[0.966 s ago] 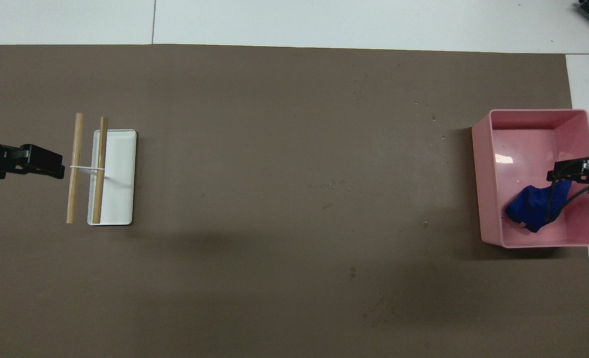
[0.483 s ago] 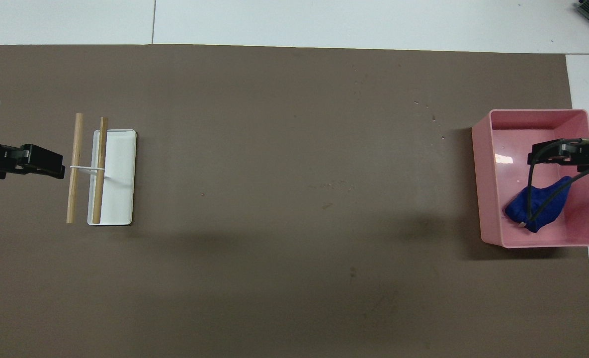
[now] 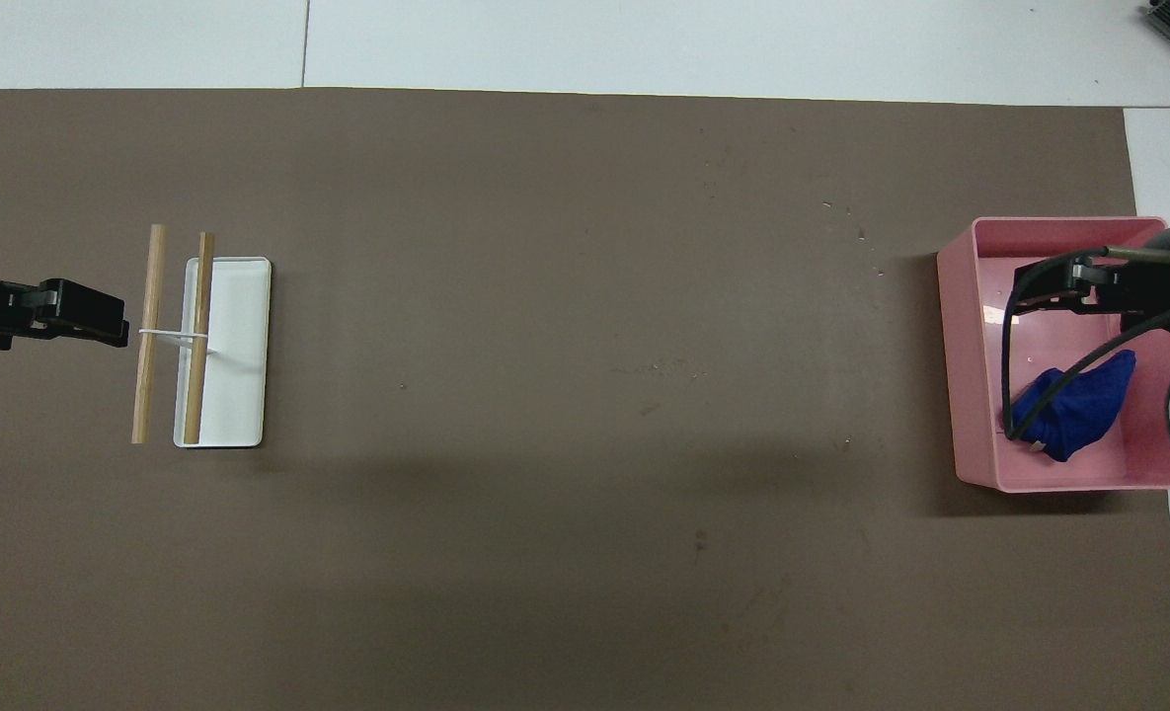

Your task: Wipe water with towel using both arms

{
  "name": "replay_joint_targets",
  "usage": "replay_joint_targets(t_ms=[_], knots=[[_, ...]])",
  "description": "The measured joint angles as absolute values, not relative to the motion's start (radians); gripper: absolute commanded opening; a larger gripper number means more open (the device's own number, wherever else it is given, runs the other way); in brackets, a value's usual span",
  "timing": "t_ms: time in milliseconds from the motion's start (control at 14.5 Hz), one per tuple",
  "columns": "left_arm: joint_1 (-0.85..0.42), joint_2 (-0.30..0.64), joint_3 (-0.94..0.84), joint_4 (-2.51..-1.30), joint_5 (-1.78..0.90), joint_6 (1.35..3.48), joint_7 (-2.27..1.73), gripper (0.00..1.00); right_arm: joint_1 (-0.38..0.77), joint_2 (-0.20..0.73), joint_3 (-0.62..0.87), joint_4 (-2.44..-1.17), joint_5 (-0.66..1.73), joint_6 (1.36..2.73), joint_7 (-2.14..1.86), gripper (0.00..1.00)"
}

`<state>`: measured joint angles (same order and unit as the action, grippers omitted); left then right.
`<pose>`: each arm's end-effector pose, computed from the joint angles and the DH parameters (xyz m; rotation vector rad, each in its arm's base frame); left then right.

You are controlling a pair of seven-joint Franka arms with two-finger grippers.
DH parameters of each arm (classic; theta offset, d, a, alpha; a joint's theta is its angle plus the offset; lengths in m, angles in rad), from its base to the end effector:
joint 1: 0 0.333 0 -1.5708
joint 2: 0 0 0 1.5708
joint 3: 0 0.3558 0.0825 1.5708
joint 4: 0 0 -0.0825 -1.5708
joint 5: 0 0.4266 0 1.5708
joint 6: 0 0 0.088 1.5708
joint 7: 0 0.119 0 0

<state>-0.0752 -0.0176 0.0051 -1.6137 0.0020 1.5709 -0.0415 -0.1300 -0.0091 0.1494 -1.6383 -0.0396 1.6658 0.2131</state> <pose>0.5883 -0.0410 0.6407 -3.1377 0.0449 0.0393 0.6022 0.0077 0.6313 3.0905 -0.2955 0.0636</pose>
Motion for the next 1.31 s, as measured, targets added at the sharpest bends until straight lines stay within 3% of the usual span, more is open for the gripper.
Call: replay_joint_targets(t_ms=[414, 1310], knots=[[-0.089, -0.017, 0.005, -1.620, 0.002, 1.595, -0.070, 1.00, -0.124, 0.028, 0.149, -1.532, -0.039, 1.569, 0.228, 1.00], [-0.089, -0.017, 0.005, -1.620, 0.002, 1.596, -0.074, 1.00, -0.120, 0.006, 0.159, -1.564, -0.033, 1.490, 0.226, 1.00]])
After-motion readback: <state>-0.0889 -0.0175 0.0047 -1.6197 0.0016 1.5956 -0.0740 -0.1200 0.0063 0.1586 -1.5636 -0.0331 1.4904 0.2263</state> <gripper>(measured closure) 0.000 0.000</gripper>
